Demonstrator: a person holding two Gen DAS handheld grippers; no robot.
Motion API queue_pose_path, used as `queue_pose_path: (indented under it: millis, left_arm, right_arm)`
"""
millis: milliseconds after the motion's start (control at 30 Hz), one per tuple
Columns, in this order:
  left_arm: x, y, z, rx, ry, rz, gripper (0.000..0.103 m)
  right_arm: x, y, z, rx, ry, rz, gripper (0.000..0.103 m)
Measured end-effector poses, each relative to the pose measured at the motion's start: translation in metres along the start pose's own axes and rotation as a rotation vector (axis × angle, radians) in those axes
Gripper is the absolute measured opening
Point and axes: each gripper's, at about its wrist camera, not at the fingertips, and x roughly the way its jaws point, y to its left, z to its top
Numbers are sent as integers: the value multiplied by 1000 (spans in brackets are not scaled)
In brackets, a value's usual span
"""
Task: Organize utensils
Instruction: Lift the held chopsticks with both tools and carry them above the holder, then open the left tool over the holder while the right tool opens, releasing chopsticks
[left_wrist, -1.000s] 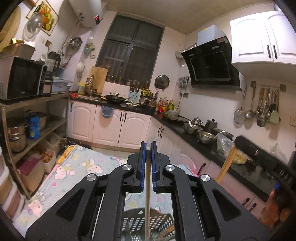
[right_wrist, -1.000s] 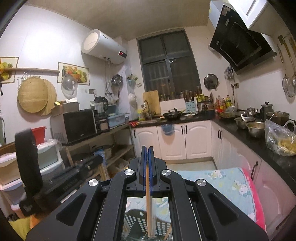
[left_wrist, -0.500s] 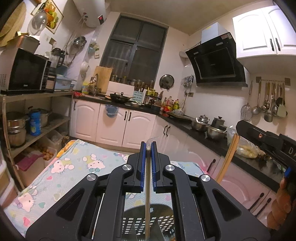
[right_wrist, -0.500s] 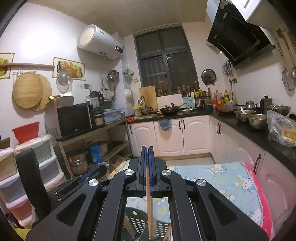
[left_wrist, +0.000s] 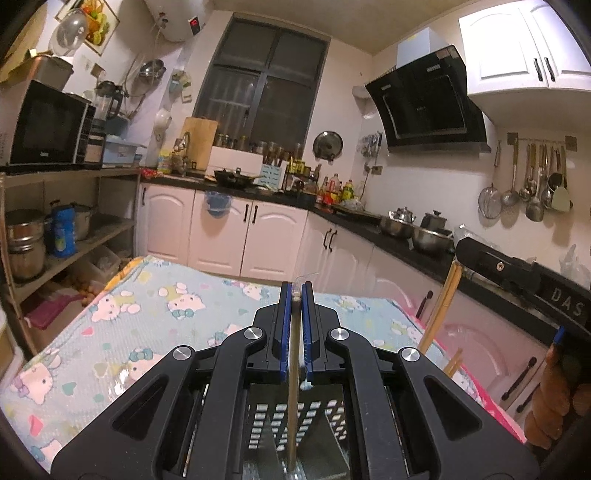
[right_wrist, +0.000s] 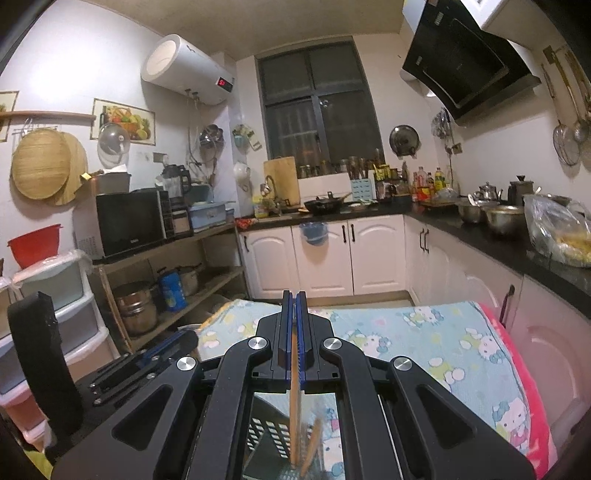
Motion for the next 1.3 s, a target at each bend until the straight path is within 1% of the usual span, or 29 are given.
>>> queue_pose_path:
  millis: [233, 400, 633, 700, 767, 900, 1200, 1300]
  left_arm:
    - [-4, 7, -10, -16, 61, -6, 1]
    - [-12, 11, -12, -32, 103, -9, 2]
    - [-18, 19, -16, -74, 155, -14, 11]
    - [-21, 20, -16, -82, 158, -13, 14]
    - [-26, 22, -16, -91, 159, -15, 19]
    - [-32, 25, -16, -105, 171, -25, 24]
    - [-45, 27, -18, -121, 205, -47, 38]
    - [-51, 28, -19, -129, 210, -52, 46]
  right_arm:
    - [-6, -11, -16, 20, 29, -18, 3]
    - [-12, -15, -24, 20, 58, -20, 3]
    - [-19, -20, -32, 40, 98, -27, 6]
    - [-21, -19, -33, 43, 105, -28, 11]
    - [-23, -18, -34, 44, 108, -21, 14]
    - [-27, -17, -35, 46, 119, -16, 21]
    - [-37, -10, -37, 49, 137, -5, 35]
    - [-39, -10, -37, 49, 140, -4, 39]
